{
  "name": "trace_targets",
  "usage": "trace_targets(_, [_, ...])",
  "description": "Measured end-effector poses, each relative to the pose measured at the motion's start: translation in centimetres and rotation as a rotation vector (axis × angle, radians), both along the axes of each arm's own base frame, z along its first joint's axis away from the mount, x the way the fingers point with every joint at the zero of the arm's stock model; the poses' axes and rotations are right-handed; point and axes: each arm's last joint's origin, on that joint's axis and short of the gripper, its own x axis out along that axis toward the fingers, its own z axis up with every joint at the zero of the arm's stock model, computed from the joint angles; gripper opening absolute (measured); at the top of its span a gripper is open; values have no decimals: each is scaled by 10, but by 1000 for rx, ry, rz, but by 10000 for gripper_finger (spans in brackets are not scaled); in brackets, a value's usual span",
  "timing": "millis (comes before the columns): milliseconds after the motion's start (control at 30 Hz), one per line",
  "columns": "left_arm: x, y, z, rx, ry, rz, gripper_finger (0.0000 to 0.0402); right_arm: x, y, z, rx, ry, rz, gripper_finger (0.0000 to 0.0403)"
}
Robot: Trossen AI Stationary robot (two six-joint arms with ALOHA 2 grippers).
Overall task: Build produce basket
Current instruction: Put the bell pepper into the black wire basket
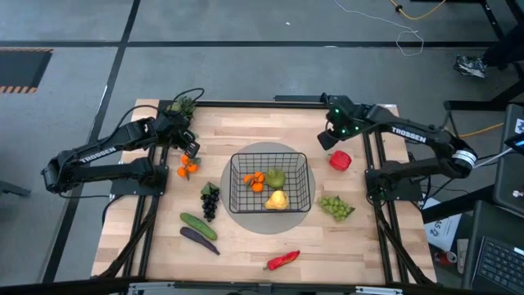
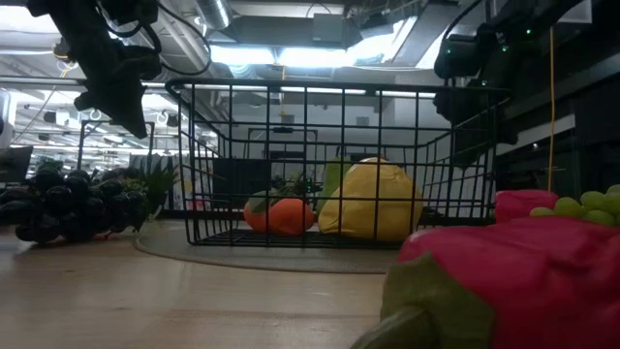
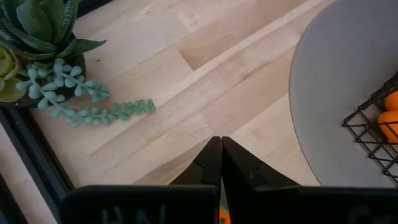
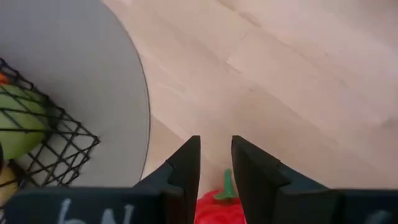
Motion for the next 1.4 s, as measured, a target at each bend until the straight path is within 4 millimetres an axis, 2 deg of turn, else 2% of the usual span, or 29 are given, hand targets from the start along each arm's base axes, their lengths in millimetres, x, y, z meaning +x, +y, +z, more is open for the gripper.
trace_targets(367, [0,0,0,0,0,0,0,9,-5,-15,57,16,93,99])
trace_targets(567, [0,0,0,0,0,0,0,19,-12,-25,31,15,135,156])
trace_targets(633, [0,0,0,0,0,0,0,21,-14,-27,42,-1,92,181])
trace_targets(700, [0,0,0,0,0,0,0,20,-13,-29,70,20,74,202])
trace_targets(800, [0,0,0,0,0,-1,0,14,-8,-31,89,95,164,221])
trace_targets(1133, [-1,1,0,26,15,26,0,13,-5,-34,131,127,140,221])
trace_targets(1400, [-1,1,0,27,16,26,0,3,0,-46,200,336,120,220])
